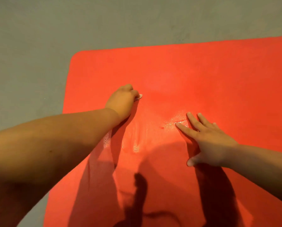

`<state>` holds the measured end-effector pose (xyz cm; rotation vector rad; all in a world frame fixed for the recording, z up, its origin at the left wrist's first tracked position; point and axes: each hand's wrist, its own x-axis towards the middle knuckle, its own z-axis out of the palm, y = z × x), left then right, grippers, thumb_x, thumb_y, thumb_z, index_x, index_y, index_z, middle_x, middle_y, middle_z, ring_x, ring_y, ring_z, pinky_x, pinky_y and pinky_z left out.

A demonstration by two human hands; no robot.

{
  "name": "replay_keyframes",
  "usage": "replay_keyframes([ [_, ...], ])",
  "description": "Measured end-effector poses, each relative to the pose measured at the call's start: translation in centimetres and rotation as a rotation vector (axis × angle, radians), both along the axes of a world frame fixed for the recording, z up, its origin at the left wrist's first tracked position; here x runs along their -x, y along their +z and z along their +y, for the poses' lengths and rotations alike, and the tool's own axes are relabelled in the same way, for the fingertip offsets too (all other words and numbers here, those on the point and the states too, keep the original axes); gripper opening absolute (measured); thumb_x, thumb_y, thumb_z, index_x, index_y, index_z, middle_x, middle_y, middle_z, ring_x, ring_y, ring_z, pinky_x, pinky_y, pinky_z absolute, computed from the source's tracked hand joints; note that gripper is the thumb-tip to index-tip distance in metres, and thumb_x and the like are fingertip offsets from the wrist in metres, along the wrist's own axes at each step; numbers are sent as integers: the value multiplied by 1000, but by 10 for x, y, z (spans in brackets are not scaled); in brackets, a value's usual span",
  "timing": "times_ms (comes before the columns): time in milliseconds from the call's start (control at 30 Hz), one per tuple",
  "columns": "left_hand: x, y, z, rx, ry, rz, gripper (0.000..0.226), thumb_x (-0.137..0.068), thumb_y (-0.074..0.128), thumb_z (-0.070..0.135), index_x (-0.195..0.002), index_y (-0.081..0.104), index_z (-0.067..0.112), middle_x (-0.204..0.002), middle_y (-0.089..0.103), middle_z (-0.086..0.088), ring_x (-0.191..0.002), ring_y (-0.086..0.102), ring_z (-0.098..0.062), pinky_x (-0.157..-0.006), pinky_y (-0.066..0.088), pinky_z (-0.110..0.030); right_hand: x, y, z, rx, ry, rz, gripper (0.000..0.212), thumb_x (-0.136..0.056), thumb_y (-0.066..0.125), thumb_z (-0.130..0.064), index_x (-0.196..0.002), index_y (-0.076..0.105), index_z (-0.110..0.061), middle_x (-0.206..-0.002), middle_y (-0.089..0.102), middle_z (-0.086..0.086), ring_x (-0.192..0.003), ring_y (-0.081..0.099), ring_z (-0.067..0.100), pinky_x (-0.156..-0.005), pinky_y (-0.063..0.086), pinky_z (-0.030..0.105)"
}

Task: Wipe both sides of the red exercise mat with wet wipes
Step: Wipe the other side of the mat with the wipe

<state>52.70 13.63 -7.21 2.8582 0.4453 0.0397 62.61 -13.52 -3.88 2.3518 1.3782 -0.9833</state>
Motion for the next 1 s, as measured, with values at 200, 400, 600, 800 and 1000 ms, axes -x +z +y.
replay_keyframes([
  [200,46,9,-95,140,-239,10,26,-94,46,24,-93,71,14,-87,59,-8,-82,60,-32,-64,48,-35,-1,-1,-5,-88,-62,38,132,-57,73,-69,-133,-32,-44,-151,-35,0,-142,-25,24,-115,4,52],
  [400,11,7,-48,10,-261,57,32,-97,48,31,-94,72,11,-89,60,-9,-85,61,-33,-66,46,-36,-11,-2,-24,-128,-159,-46,131,-58,69,-73,-145,-22,-37,-154,-30,4,-143,-21,24,-118,5,46],
  [600,-5,7,-70,16,101,68,25,-98,48,17,-97,70,6,-94,57,-15,-91,57,-35,-74,39,-38,-32,-1,-31,-108,-286,-50,136,-53,71,-75,-146,-19,-35,-156,-23,10,-144,-17,28,-116,7,50],
  [800,6,13,-75,15,-384,79,35,-96,43,35,-93,71,14,-85,59,-6,-82,60,-30,-64,45,-33,-37,-8,-33,-96,-246,-43,135,-55,67,-77,-147,-20,-31,-155,-26,-4,-144,-19,20,-116,5,51],
  [1000,-66,6,-63,-77,125,90,20,-96,51,12,-95,69,6,-94,56,-17,-90,57,-37,-68,36,-38,-37,-9,-35,-123,-262,-28,134,-56,68,-75,-147,-19,-29,-155,-25,-4,-144,-18,19,-117,4,50],
])
